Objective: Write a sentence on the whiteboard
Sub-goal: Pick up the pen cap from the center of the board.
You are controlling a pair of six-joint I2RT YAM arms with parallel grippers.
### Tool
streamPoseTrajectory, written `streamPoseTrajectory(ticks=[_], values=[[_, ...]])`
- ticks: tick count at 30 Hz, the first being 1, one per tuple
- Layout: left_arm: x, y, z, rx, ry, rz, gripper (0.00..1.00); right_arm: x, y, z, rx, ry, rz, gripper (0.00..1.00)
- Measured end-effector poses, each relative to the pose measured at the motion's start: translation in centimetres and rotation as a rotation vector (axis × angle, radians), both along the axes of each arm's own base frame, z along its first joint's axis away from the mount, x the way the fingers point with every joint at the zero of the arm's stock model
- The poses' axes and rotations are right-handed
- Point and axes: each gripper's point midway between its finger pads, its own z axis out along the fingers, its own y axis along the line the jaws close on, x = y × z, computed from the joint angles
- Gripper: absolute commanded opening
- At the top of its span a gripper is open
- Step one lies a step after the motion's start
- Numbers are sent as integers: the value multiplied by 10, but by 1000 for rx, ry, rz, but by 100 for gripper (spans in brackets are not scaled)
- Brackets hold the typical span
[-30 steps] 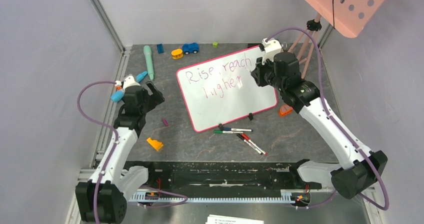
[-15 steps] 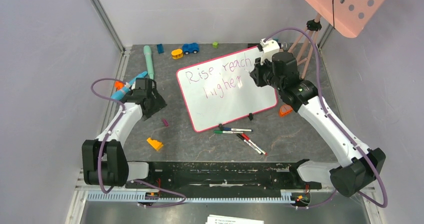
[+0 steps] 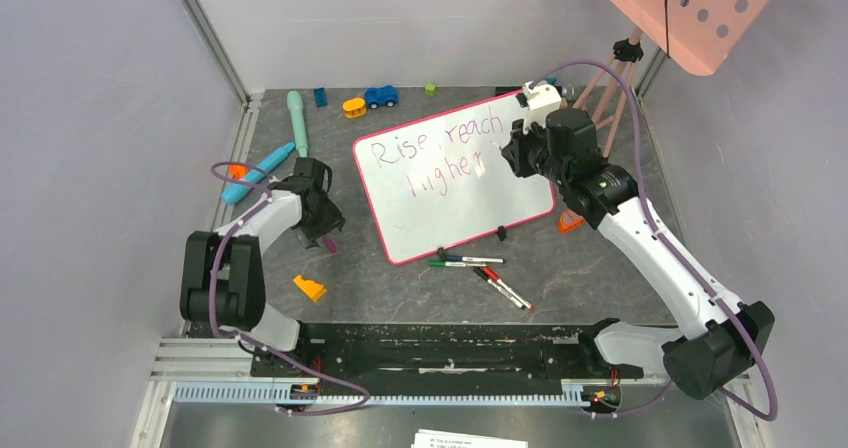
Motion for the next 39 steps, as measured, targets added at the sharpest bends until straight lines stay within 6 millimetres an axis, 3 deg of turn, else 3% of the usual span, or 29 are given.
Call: streamPoseTrajectory(ticks=[6,13,16,21,31,39], values=[[-2,4,-20,31,87,17,57,0,-2,-1,-3,-1,-7,0],[-4,6,-22,37,101,52,37,-2,-6,0,-7,-11,-24,0],[-5,7,-22,39,104,69,33,-2,-7,1,-11,-13,-27,0],[-5,5,-21,27,100,93,2,-2,-9,0,-25,-17,-30,0],[-9,9,-8,12,83,119,2,-2,-4,0,3,-5,-17,0],[-2,25,38,10,0,191,2,10,16,-22,56,83,-3,0]])
